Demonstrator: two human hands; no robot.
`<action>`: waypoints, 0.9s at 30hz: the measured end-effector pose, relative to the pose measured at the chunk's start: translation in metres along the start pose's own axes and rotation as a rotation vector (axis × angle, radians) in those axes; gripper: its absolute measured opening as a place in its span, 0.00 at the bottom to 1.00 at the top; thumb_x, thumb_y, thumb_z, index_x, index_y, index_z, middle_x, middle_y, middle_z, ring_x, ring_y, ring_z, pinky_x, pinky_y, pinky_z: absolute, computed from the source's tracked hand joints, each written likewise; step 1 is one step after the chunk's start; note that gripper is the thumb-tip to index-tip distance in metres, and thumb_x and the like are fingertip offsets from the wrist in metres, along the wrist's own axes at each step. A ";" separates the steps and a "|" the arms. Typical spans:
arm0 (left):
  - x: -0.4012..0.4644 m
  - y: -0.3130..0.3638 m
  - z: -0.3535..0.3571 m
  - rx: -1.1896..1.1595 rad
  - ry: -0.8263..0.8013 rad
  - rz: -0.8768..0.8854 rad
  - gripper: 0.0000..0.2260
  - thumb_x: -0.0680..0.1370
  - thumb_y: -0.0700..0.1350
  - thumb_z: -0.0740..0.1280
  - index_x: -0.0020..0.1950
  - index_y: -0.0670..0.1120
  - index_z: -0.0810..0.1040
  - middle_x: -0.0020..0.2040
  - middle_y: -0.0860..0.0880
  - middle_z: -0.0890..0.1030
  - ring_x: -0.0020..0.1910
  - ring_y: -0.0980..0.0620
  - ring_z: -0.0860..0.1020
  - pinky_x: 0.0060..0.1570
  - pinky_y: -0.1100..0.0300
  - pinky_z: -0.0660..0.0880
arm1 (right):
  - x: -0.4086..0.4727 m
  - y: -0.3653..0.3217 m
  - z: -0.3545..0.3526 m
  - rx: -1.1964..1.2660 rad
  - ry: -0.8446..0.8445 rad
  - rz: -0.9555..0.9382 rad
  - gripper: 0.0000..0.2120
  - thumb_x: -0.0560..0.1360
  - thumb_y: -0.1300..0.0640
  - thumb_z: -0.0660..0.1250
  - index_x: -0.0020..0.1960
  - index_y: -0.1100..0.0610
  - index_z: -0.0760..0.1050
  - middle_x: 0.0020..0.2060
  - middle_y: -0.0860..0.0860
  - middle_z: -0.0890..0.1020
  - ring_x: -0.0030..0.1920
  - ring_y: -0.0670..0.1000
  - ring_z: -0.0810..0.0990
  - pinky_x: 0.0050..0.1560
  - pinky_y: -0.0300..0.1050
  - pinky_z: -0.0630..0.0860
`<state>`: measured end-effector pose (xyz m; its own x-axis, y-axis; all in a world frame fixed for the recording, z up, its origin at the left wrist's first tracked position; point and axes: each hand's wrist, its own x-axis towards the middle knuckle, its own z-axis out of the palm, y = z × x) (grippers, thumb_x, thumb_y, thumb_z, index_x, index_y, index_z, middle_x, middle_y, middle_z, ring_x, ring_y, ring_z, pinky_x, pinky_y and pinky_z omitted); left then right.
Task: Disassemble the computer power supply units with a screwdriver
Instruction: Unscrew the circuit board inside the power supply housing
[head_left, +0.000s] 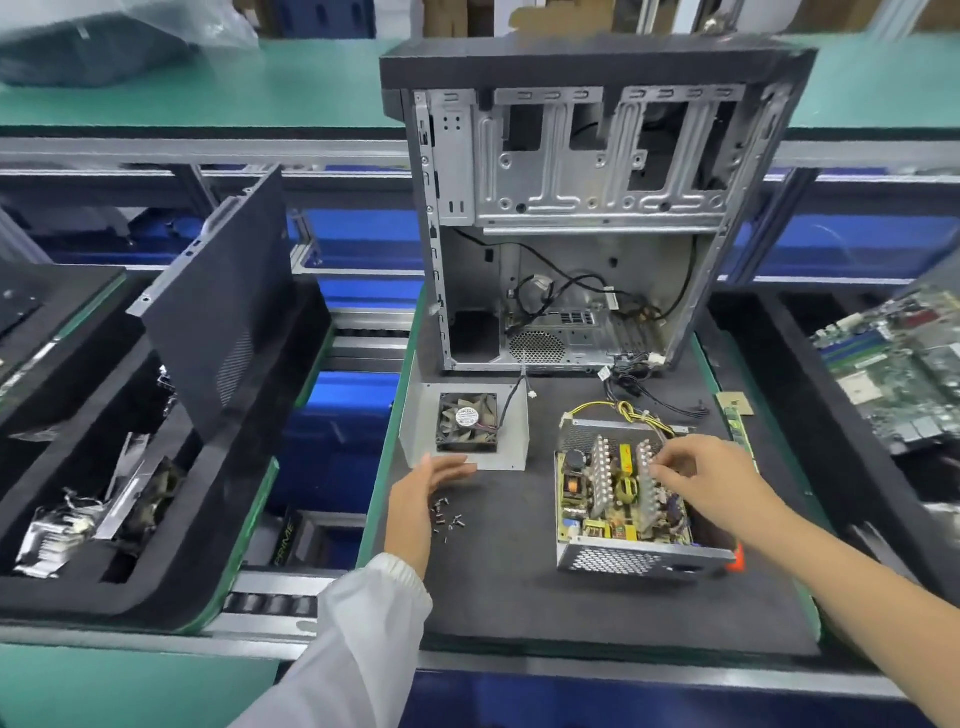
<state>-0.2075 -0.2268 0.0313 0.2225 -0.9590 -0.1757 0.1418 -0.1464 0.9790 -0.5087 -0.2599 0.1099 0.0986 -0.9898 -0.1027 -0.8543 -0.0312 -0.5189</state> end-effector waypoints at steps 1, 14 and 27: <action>0.001 0.003 0.004 0.049 -0.012 0.036 0.20 0.82 0.53 0.54 0.50 0.44 0.83 0.47 0.46 0.86 0.52 0.49 0.83 0.61 0.51 0.72 | 0.000 0.005 -0.001 0.000 0.023 0.029 0.10 0.72 0.54 0.73 0.34 0.51 0.76 0.32 0.47 0.79 0.35 0.46 0.77 0.33 0.30 0.66; 0.003 0.032 0.113 0.868 -0.442 0.172 0.11 0.80 0.52 0.66 0.47 0.45 0.77 0.31 0.54 0.72 0.30 0.58 0.69 0.34 0.65 0.66 | 0.015 -0.019 0.025 -0.280 -0.287 0.233 0.11 0.79 0.55 0.60 0.41 0.60 0.71 0.39 0.54 0.77 0.41 0.54 0.77 0.40 0.45 0.72; -0.003 0.032 0.103 0.721 -0.381 0.010 0.20 0.81 0.63 0.51 0.44 0.48 0.68 0.40 0.53 0.71 0.39 0.57 0.71 0.40 0.64 0.66 | 0.022 -0.014 -0.005 -0.276 -0.172 0.123 0.20 0.79 0.53 0.59 0.31 0.56 0.59 0.25 0.50 0.67 0.25 0.49 0.66 0.25 0.42 0.61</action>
<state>-0.3028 -0.2530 0.0734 -0.1409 -0.9588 -0.2467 -0.5430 -0.1336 0.8291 -0.4966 -0.2816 0.1191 0.0505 -0.9513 -0.3040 -0.9687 0.0274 -0.2467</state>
